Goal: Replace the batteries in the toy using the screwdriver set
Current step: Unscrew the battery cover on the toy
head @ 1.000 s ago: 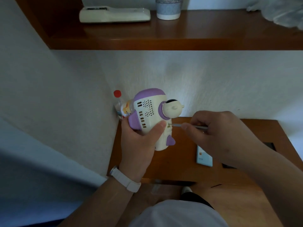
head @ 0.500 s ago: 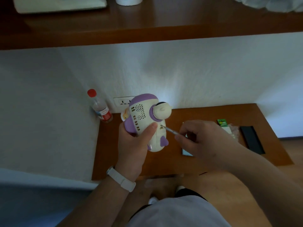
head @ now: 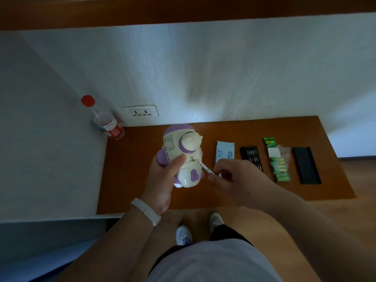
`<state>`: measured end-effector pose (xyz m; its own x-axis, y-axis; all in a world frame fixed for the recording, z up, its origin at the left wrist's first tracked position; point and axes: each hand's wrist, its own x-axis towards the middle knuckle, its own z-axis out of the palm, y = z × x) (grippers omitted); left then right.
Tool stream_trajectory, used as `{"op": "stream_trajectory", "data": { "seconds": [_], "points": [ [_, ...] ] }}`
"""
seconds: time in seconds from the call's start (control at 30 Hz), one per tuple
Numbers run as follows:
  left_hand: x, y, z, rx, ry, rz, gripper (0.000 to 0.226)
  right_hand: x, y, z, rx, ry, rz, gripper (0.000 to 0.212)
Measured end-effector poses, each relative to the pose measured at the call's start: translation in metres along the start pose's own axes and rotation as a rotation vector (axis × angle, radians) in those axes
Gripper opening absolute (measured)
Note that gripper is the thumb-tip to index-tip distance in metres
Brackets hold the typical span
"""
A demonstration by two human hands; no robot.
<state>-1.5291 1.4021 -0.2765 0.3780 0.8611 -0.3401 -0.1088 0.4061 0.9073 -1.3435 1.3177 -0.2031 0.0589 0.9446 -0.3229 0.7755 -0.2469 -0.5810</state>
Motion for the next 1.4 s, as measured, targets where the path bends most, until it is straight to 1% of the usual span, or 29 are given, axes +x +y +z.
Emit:
{"op": "stream_trajectory", "data": {
  "seconds": [0.1,0.2,0.3,0.43,0.5,0.6,0.63,0.7,0.8,0.9,1.0,1.17,1.4],
  "points": [
    [0.013,-0.019,-0.007,-0.013,-0.043,-0.066,0.068,0.009,0.012,0.011,0.034,-0.024,0.044,0.017],
    [0.022,-0.034,-0.012,-0.017,-0.037,-0.121,0.054,0.022,0.027,0.025,0.039,-0.06,0.108,0.018],
    [0.025,-0.043,-0.014,0.001,-0.048,-0.138,0.039,0.04,0.048,0.043,0.076,-0.085,0.2,0.02],
    [0.027,-0.05,-0.02,0.013,-0.05,-0.149,0.041,0.064,0.078,0.068,0.12,-0.097,0.35,0.02],
    [0.028,-0.053,-0.022,0.014,-0.059,-0.155,0.041,0.074,0.09,0.078,0.116,-0.094,0.394,0.021],
    [0.03,-0.056,-0.024,0.024,-0.056,-0.152,0.028,0.086,0.1,0.088,0.085,-0.097,0.419,0.023],
    [0.031,-0.057,-0.025,0.019,-0.054,-0.155,0.027,0.09,0.101,0.092,0.065,-0.094,0.414,0.024],
    [0.033,-0.058,-0.028,0.013,-0.058,-0.166,0.032,0.1,0.1,0.098,0.02,-0.083,0.399,0.026],
    [0.035,-0.064,-0.038,0.011,-0.068,-0.194,0.046,0.117,0.092,0.108,-0.035,-0.078,0.37,0.028],
    [0.036,-0.065,-0.048,0.021,-0.044,-0.212,0.057,0.134,0.082,0.118,-0.055,-0.057,0.343,0.027],
    [0.034,-0.063,-0.056,0.039,-0.054,-0.201,0.059,0.145,0.075,0.126,-0.057,-0.072,0.334,0.026],
    [0.029,-0.059,-0.067,0.063,-0.007,-0.195,0.066,0.15,0.072,0.137,-0.083,-0.107,0.332,0.026],
    [0.028,-0.058,-0.073,0.038,-0.049,-0.187,0.06,0.145,0.077,0.137,-0.163,-0.112,0.314,0.027]
  ]
}}
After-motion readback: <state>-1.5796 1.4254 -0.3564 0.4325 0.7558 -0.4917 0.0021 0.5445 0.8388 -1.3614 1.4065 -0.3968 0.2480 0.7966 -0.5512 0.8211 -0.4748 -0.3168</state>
